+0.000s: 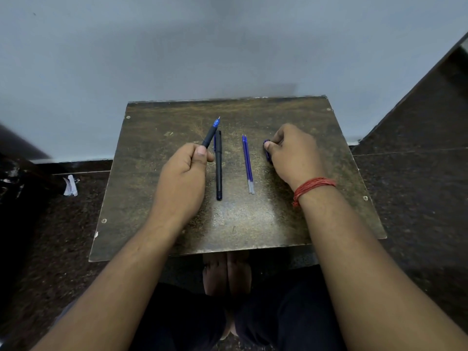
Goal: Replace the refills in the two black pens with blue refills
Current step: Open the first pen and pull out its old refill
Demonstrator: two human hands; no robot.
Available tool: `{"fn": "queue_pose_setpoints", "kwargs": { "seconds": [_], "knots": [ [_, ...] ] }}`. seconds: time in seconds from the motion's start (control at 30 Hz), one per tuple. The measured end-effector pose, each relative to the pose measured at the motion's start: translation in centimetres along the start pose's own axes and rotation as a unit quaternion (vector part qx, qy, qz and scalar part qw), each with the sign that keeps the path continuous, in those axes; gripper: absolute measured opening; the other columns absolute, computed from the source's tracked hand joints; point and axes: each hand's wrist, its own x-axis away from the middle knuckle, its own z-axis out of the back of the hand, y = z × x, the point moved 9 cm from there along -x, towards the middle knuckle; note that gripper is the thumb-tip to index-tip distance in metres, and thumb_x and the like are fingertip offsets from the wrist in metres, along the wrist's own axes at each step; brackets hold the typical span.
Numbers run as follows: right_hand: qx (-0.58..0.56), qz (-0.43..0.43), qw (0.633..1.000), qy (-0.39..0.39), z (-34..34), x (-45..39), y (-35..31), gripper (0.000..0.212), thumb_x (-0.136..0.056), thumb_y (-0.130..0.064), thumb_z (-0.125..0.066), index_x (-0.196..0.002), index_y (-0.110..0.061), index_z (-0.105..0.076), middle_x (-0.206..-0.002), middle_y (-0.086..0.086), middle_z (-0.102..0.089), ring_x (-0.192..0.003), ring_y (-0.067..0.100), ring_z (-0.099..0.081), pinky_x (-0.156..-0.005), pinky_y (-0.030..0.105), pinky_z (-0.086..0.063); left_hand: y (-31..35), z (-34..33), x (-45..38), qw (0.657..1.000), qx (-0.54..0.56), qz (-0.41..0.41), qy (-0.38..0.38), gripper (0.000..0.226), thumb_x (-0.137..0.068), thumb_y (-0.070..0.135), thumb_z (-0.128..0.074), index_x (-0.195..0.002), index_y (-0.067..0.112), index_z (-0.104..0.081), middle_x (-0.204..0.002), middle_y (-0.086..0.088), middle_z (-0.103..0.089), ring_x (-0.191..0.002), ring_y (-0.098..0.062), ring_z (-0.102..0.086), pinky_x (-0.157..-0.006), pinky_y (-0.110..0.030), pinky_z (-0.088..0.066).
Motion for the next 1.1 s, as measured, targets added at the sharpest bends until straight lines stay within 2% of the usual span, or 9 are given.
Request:
{"fn": "queue_pose_setpoints", "kwargs": {
  "seconds": [0.1,0.17,0.27,0.43,0.53,0.63,0.77,0.87,1.1],
  "knots": [
    [0.003,0.0,1.0,0.001,0.2,0.1,0.0,0.017,-0.095,-0.039,-0.06,-0.092,-0.022,-0.056,-0.083,-0.003,-0.06,-0.085,0.022,-0.059,-0.074,0.04,-0.051,0.0,0.1,0.0,1.0,-0.002,0.002,0.002,0.031,-0.107,0.041,-0.041,-0.084,0.034,-0.062,-0.062,0.016,-0.047,-0.058,-0.007,-0.041,-0.058,-0.031,-0.03],
    [-0.011,0.023,0.998,0.054,1.7,0.2,-0.6,0.017,-0.097,-0.038,-0.056,-0.095,-0.022,-0.057,-0.077,-0.01,-0.055,-0.08,0.019,-0.058,-0.067,0.034,-0.046,0.0,0.0,0.0,1.0,-0.005,0.003,0.001,0.031,-0.107,0.041,-0.041,-0.086,0.032,-0.063,-0.062,0.015,-0.046,-0.056,-0.005,-0.04,-0.058,-0.03,-0.031],
    [-0.134,0.055,0.984,0.104,3.5,0.6,-1.8,0.015,-0.099,-0.035,-0.054,-0.094,-0.022,-0.059,-0.077,-0.012,-0.057,-0.073,0.007,-0.056,-0.061,0.026,-0.04,0.1,0.0,0.1,1.0,-0.007,0.002,-0.003,0.031,-0.108,0.04,-0.041,-0.088,0.029,-0.063,-0.061,0.015,-0.047,-0.054,-0.003,-0.04,-0.058,-0.03,-0.032],
    [-0.38,0.034,0.92,-0.09,-0.6,2.2,-4.1,0.028,-0.096,-0.041,-0.059,-0.093,-0.014,-0.066,-0.077,-0.003,-0.068,-0.065,0.008,-0.059,-0.054,0.023,-0.044,0.8,-0.7,0.3,0.999,-0.04,-0.018,-0.016,0.03,-0.108,0.038,-0.041,-0.088,0.027,-0.062,-0.063,0.012,-0.048,-0.053,0.001,-0.043,-0.054,-0.024,-0.032],
    [-0.453,0.024,0.879,-0.144,-1.9,2.7,-4.9,0.027,-0.092,-0.037,-0.068,-0.089,-0.01,-0.067,-0.072,-0.002,-0.069,-0.062,0.01,-0.057,-0.049,0.023,-0.042,1.5,-1.2,0.5,0.997,-0.055,-0.047,-0.033,0.027,-0.107,0.033,-0.044,-0.089,0.025,-0.062,-0.062,0.011,-0.049,-0.054,0.0,-0.046,-0.049,-0.016,-0.033],
    [-0.496,0.012,0.853,-0.164,-2.5,2.9,-5.2,0.015,-0.09,-0.027,-0.072,-0.083,-0.014,-0.067,-0.066,-0.002,-0.067,-0.057,0.01,-0.056,-0.047,0.022,-0.041,2.0,-1.7,0.7,0.994,-0.069,-0.068,-0.048,0.025,-0.107,0.03,-0.047,-0.089,0.024,-0.063,-0.061,0.009,-0.049,-0.057,-0.002,-0.048,-0.053,-0.017,-0.035],
    [-0.53,0.0,0.832,-0.166,-2.8,3.0,-5.4,0.015,-0.09,-0.019,-0.072,-0.077,-0.013,-0.068,-0.066,0.0,-0.064,-0.057,0.01,-0.055,-0.048,0.022,-0.041,1.9,-1.9,0.7,0.995,-0.06,-0.066,-0.054,0.026,-0.107,0.031,-0.046,-0.087,0.028,-0.063,-0.056,0.015,-0.05,-0.054,-0.002,-0.046,-0.051,-0.017,-0.035],
    [-0.533,0.005,0.83,-0.165,-3.2,3.3,-5.7,0.018,-0.09,-0.019,-0.072,-0.073,-0.013,-0.069,-0.065,0.001,-0.064,-0.056,0.009,-0.055,-0.048,0.023,-0.042,1.9,-1.9,0.7,0.995,-0.056,-0.066,-0.051,0.029,-0.107,0.03,-0.045,-0.084,0.032,-0.061,-0.057,0.023,-0.052,-0.054,0.0,-0.047,-0.052,-0.016,-0.036],
    [-0.561,0.04,0.813,-0.155,-2.8,3.4,-6.7,0.016,-0.091,-0.016,-0.069,-0.076,-0.01,-0.07,-0.068,0.003,-0.065,-0.056,0.012,-0.054,-0.052,0.024,-0.044,2.2,-1.8,0.6,0.997,0.007,-0.063,-0.046,0.032,-0.102,0.041,-0.041,-0.081,0.032,-0.062,-0.052,0.022,-0.051,-0.048,0.0,-0.043,-0.048,-0.016,-0.033]
  ]
}}
